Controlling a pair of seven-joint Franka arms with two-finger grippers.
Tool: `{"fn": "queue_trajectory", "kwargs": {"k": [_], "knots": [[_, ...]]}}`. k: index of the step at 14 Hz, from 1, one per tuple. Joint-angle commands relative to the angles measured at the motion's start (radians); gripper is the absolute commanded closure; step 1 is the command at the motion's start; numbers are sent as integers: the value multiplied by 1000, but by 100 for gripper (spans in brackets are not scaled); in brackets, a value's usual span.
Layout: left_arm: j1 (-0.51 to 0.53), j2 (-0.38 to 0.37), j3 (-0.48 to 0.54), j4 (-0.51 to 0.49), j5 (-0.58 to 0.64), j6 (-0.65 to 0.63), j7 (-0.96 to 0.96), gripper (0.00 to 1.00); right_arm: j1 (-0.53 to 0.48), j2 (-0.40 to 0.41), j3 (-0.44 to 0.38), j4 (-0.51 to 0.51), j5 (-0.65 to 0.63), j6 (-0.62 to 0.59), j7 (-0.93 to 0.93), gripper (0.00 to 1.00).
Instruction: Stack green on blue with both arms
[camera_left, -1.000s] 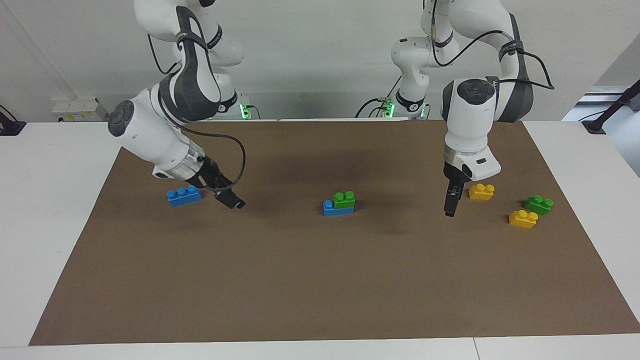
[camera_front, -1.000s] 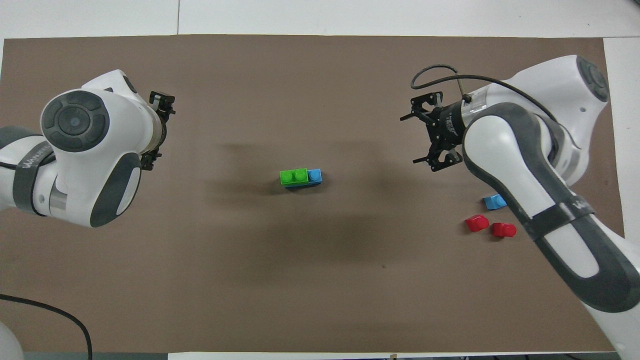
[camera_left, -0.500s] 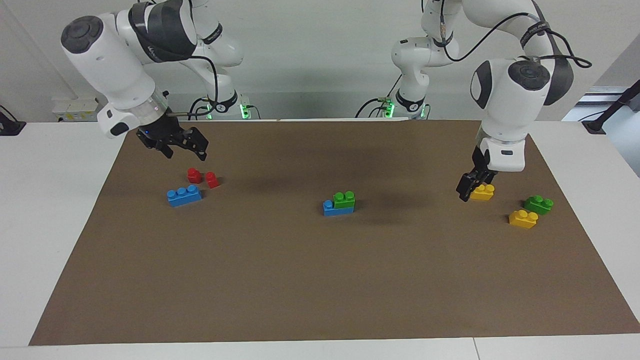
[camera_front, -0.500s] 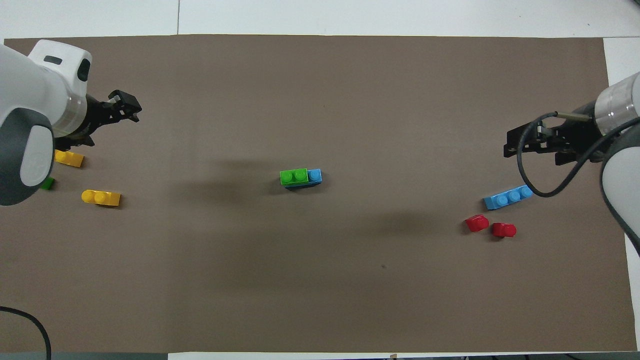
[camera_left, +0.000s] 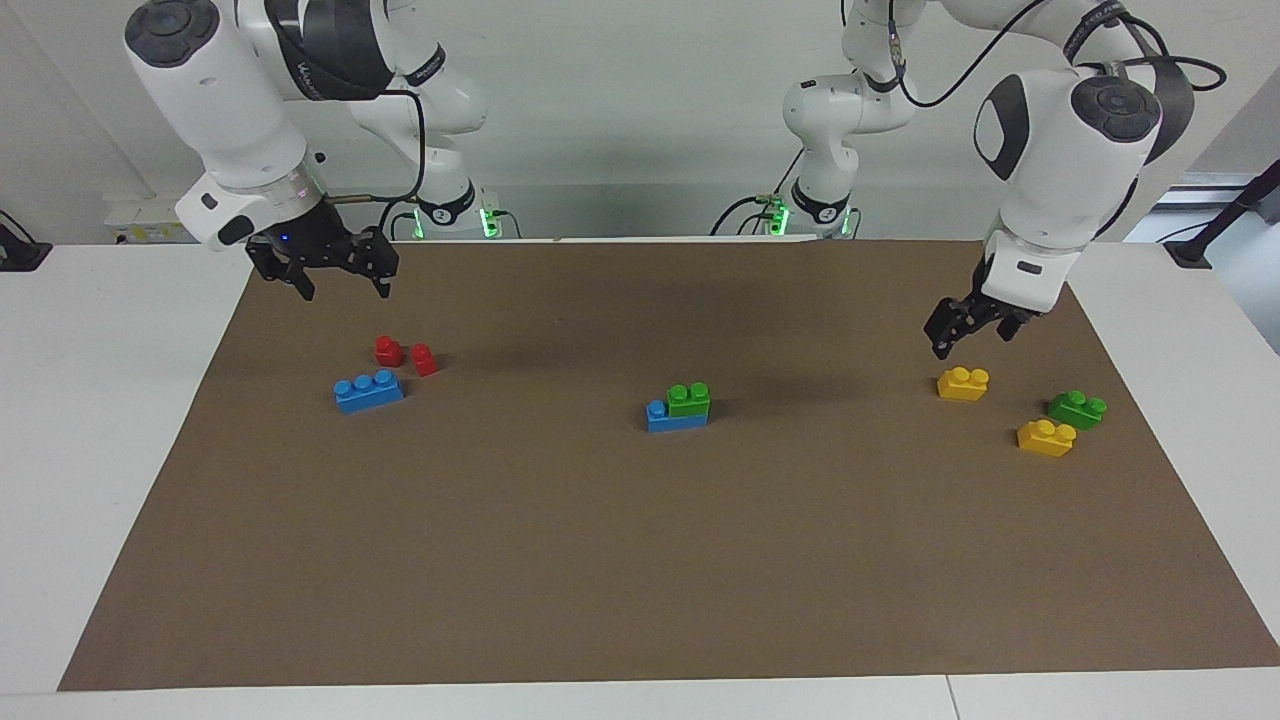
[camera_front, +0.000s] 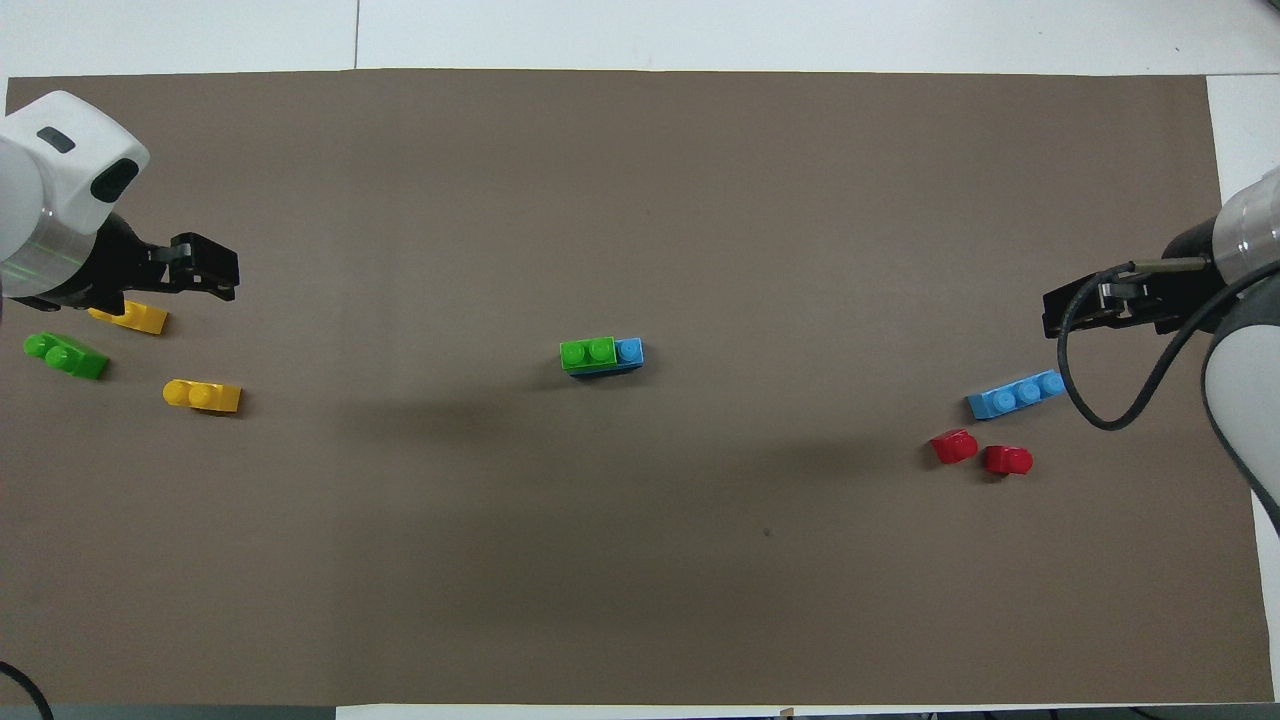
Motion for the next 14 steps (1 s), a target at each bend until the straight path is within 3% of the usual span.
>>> {"fn": "queue_trajectory", "kwargs": {"k": [1,8,14], "knots": [[5,-49,2,-16,-33,-58,49,0,-11,-5,9,-11,-23,-2,-19,0],[42,-63,5,-11,-143,-47,103,0,-12,-10,9,-12,-22,4,-15,0],[42,-66,8,-14,-143,-31,169,0,-14,-10,9,-14,-22,4,-13,0]]}}
